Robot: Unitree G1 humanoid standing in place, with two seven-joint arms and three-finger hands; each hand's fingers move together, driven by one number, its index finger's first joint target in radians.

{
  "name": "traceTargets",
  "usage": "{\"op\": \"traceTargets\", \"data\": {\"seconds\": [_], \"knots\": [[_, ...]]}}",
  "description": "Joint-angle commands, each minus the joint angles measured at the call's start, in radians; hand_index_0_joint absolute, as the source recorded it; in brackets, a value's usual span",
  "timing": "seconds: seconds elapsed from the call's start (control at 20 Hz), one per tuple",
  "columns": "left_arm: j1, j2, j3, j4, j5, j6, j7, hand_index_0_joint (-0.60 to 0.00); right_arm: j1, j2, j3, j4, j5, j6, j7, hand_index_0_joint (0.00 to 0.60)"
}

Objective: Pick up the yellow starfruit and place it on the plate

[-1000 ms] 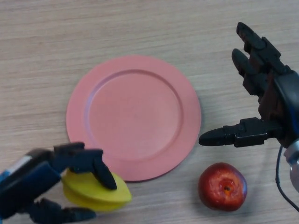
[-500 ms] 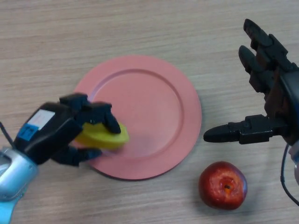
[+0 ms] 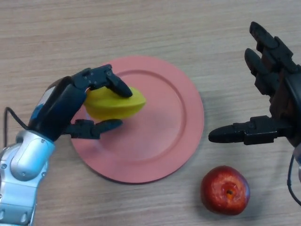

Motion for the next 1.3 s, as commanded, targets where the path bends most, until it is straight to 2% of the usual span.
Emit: {"op": "traceTargets", "data": {"seconds": [0.05,0.1,0.15,0.2,0.25,0.3,0.35,0.6,0.7,0.8,0.85,1.05,1.15,1.3], "knots": [[-0.018,0.022,0.041,-0.067,-0.035,-0.048,0.066,-0.6,-0.02,-0.021,-0.041,-0.079,0.011,-0.135,-0.013,0.0],[-0.017,0.023,0.041,-0.068,-0.033,-0.046,0.066,-0.551,-0.019,-0.021,-0.04,-0.081,0.011,-0.132,-0.013,0.0],[-0.016,0.024,0.042,-0.071,-0.029,-0.044,0.064,-0.401,-0.019,-0.021,-0.04,-0.082,0.01,-0.131,-0.014,0.0],[-0.016,0.025,0.043,-0.073,-0.025,-0.042,0.063,-0.301,-0.019,-0.02,-0.039,-0.084,0.008,-0.129,-0.015,0.0],[-0.013,0.026,0.043,-0.079,-0.02,-0.038,0.06,-0.151,-0.016,-0.02,-0.038,-0.091,0.006,-0.125,-0.014,0.0],[-0.007,0.025,0.043,-0.087,-0.015,-0.034,0.059,-0.049,-0.012,-0.02,-0.035,-0.099,-0.002,-0.122,-0.011,0.0],[0.0,0.023,0.045,-0.098,-0.013,-0.024,0.061,0.0,-0.014,-0.02,-0.035,-0.106,-0.008,-0.113,-0.008,0.0],[0.013,0.019,0.054,-0.158,-0.016,-0.007,0.084,0.0,-0.011,-0.017,-0.027,-0.114,-0.024,-0.101,-0.002,0.0],[0.017,0.011,0.066,-0.227,-0.084,0.038,0.099,0.0,-0.012,-0.014,-0.021,-0.112,-0.032,-0.101,-0.002,0.0],[0.011,0.004,0.091,-0.298,-0.235,0.125,0.116,0.0,-0.011,-0.009,-0.016,-0.112,-0.031,-0.107,-0.007,0.0],[0.013,0.004,0.115,-0.351,-0.361,0.214,0.123,0.0,-0.008,-0.009,-0.012,-0.113,-0.036,-0.108,-0.004,0.0],[0.047,0.017,0.194,-0.482,-0.7,0.353,0.196,0.0,-0.003,-0.01,-0.019,-0.12,-0.021,-0.097,0.009,0.0],[0.06,0.024,0.209,-0.49,-0.79,0.332,0.217,0.0,-0.004,-0.01,-0.02,-0.113,-0.016,-0.105,0.008,0.0],[0.095,0.033,0.225,-0.505,-0.861,0.335,0.187,0.0,-0.008,-0.011,-0.017,-0.103,-0.022,-0.11,0.008,0.0]]}}
